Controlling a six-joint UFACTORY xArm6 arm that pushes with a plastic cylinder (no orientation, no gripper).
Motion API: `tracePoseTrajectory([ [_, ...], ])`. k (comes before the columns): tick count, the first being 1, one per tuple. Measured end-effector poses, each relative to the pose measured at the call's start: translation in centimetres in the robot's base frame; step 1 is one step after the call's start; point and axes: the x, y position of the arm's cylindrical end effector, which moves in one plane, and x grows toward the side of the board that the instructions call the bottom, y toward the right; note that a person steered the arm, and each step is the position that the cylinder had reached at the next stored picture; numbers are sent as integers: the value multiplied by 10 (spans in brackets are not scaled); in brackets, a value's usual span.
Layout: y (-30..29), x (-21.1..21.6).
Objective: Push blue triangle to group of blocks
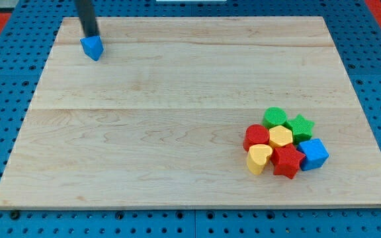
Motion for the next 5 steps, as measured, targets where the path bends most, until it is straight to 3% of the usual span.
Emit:
tracePoseTrajectory([
  [1, 1, 68],
  [2, 56, 99],
  [3, -18, 94],
  [4, -9, 42],
  [5, 44, 29],
])
